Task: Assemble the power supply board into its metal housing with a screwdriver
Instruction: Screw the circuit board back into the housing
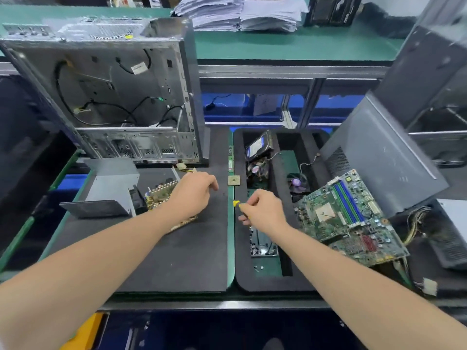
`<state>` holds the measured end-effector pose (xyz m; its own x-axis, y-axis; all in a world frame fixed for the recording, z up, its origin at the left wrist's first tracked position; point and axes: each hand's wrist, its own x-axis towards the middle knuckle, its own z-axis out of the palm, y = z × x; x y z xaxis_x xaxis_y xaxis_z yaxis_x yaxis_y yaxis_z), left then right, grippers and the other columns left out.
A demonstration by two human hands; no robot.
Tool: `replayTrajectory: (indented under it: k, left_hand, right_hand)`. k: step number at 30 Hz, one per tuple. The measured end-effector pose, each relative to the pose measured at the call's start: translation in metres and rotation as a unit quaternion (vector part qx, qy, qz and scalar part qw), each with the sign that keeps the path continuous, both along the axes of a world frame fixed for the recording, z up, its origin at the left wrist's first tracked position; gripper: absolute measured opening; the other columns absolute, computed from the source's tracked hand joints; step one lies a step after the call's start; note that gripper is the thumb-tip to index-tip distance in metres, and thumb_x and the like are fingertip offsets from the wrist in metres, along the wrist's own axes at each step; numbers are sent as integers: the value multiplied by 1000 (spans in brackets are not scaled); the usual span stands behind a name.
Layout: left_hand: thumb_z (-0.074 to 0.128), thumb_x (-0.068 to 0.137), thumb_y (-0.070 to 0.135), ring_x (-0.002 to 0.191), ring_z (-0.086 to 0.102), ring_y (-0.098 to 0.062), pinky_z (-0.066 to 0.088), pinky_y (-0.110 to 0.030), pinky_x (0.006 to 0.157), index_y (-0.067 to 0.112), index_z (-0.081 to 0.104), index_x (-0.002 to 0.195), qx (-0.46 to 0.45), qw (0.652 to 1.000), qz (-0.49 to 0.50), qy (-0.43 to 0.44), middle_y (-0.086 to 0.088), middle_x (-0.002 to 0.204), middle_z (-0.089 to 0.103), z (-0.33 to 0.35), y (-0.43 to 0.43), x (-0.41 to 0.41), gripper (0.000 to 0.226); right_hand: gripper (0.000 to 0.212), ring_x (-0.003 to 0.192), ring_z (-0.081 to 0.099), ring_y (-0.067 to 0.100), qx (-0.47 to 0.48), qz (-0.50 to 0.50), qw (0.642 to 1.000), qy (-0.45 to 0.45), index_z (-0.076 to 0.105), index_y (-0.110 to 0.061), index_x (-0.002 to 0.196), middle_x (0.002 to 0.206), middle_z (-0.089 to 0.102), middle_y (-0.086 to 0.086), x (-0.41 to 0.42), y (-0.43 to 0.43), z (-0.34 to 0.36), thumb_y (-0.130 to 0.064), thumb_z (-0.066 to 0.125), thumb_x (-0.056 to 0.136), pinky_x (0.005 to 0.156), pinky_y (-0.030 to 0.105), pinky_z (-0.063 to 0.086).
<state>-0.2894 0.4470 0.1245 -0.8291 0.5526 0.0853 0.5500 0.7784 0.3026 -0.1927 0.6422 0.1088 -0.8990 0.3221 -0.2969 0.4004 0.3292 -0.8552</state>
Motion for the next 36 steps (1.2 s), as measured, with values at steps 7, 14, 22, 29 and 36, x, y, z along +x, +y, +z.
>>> replayTrajectory:
  k: [7,14,22,29,36]
  left_hand:
    - [52,81,-12,102,67,-27,45,-43,98,13,76,98,0,998,-60,12,-1,98,75,-2,-18,1,38]
    - [51,89,-3,106,61,-26,36,-40,103,16,74,107,-49,994,-91,16,-1,100,70,-18,16,9,35]
    - [57,96,15,108,63,-22,43,-37,100,19,74,113,-101,973,-197,-68,0,109,71,-48,89,15,24]
    - [61,94,28,102,67,-24,43,-33,87,27,75,108,-327,903,-271,-69,3,108,72,-85,143,34,20]
    - [71,88,25,90,71,-29,59,-37,76,24,74,99,-356,913,-178,-86,1,98,71,-105,164,51,12]
  right_hand:
    - [13,60,76,23,27,60,997,-28,66,-14,91,96,71,9,-14,-34,-18,-19,76,86,61,40,65]
    - [9,62,76,14,21,55,998,-5,71,-20,107,80,76,6,-30,38,-17,-19,70,98,53,27,60]
    - [22,102,75,24,27,63,998,-14,60,-11,129,116,70,15,-16,106,-41,-13,50,109,97,47,58]
    - [23,100,77,15,-69,59,995,30,57,-6,124,115,72,9,-4,128,-62,-19,61,105,92,27,58]
    - [26,105,76,19,-122,95,987,44,53,-3,124,106,71,4,-6,135,-74,-19,60,106,96,32,57]
